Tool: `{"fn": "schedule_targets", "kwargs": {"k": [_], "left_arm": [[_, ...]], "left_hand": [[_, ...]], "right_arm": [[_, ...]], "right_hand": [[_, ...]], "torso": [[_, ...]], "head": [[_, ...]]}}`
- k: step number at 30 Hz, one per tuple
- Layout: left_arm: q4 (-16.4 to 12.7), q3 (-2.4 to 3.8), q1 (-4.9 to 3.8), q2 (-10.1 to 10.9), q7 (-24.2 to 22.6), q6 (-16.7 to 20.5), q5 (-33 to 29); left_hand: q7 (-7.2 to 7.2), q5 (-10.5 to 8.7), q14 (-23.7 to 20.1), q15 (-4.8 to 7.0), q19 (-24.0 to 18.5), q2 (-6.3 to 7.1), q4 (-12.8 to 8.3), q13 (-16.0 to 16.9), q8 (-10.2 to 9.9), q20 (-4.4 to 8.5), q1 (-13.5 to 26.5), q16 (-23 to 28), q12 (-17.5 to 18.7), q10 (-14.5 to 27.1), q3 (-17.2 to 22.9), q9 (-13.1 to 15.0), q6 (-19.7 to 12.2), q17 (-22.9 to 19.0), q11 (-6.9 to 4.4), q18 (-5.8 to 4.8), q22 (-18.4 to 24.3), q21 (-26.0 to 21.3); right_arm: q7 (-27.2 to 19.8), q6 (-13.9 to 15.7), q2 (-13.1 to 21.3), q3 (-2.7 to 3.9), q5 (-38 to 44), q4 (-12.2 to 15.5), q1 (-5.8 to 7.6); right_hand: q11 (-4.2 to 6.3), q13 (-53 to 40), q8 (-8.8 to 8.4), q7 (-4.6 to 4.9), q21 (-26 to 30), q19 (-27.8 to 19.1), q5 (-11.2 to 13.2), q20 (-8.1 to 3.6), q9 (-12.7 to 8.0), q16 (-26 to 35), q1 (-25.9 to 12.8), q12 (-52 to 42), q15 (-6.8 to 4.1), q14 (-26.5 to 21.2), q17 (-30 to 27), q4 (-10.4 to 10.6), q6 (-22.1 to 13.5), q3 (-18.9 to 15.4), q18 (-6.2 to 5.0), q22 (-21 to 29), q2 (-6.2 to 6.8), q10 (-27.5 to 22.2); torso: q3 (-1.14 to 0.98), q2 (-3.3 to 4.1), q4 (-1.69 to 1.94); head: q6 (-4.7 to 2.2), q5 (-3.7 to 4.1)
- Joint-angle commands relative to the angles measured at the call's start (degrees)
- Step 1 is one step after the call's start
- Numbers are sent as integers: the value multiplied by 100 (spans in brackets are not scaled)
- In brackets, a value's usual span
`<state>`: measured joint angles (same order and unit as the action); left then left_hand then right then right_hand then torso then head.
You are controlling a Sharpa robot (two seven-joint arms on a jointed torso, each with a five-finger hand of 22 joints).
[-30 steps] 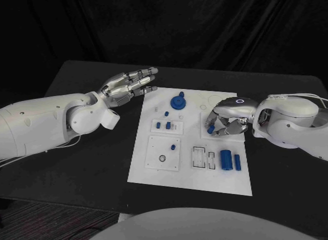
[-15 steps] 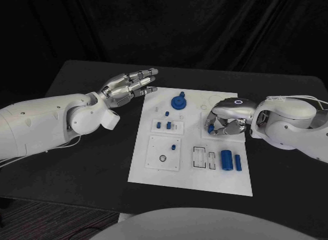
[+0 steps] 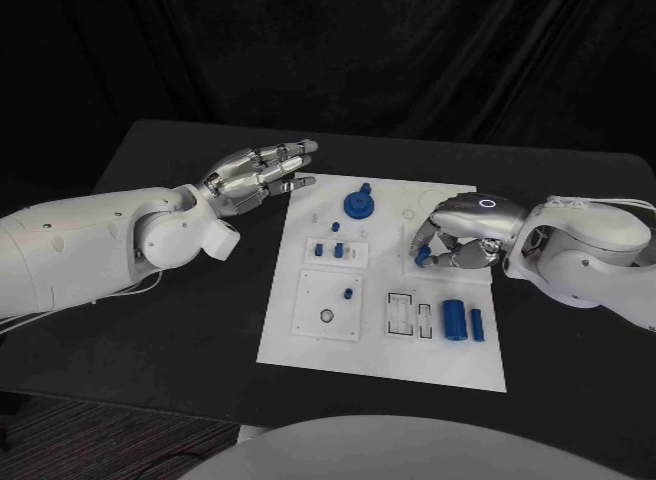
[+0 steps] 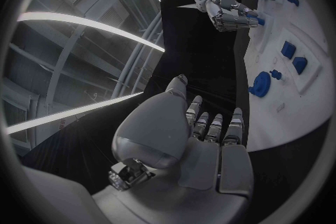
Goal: Assemble the parts on the task board
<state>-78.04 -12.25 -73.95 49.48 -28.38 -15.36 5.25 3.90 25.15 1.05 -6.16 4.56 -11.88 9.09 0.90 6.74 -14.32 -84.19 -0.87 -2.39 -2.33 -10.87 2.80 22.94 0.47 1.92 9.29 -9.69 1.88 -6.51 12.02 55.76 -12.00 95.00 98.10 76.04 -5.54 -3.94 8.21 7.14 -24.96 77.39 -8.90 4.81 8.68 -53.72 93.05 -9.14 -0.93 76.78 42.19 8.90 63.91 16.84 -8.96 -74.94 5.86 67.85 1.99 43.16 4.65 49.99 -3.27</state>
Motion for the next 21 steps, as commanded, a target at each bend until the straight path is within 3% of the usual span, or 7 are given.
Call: {"fn": "schedule_targets", "kwargs": {"k": [1,13,18,21], "left_arm": [[-18,5,10,-3,8,-91,2],[-28,5,10,-3,63,-99,2],[-25,5,10,-8,63,-106,2],[-21,5,10,-21,61,-117,2]], "left_hand": [[21,27,5,-34,26,-54,25,9,18,-32,-3,-36,-36,0,8,8,7,7,29,106,2,33],[37,43,18,-46,37,-64,30,15,32,-37,-2,-51,-59,-21,11,10,28,13,49,108,-7,39],[45,51,25,-58,42,-75,29,19,35,-40,-8,-57,-73,-33,18,9,29,15,59,109,-8,42],[49,52,26,-62,42,-80,29,19,34,-42,-10,-58,-74,-34,22,8,21,15,63,109,-7,42]], "right_arm": [[-41,577,53,12,125,157,76],[9,877,126,13,66,930,479],[-73,718,-155,13,24,993,524],[-118,413,-487,13,-28,910,516]], "right_hand": [[236,-21,37,-13,-99,-6,66,-30,35,10,21,-33,-34,7,14,-43,81,-5,26,-370,-48,305],[346,-36,116,-121,-651,139,261,-88,205,-91,-130,-8,-123,251,232,15,294,-106,82,-442,-26,577],[358,-37,126,-130,-711,158,262,-96,224,-104,-138,0,-130,279,263,16,324,-114,90,-452,-21,608],[356,-36,122,-130,-686,154,265,-97,227,-89,-145,7,-131,279,250,20,319,-118,87,-446,-18,607]], "torso": [[-4,3,-1],[4,0,-3],[7,-3,-4],[4,1,3]], "head": [[1,-1],[1,-89],[1,-92],[1,-94]]}}
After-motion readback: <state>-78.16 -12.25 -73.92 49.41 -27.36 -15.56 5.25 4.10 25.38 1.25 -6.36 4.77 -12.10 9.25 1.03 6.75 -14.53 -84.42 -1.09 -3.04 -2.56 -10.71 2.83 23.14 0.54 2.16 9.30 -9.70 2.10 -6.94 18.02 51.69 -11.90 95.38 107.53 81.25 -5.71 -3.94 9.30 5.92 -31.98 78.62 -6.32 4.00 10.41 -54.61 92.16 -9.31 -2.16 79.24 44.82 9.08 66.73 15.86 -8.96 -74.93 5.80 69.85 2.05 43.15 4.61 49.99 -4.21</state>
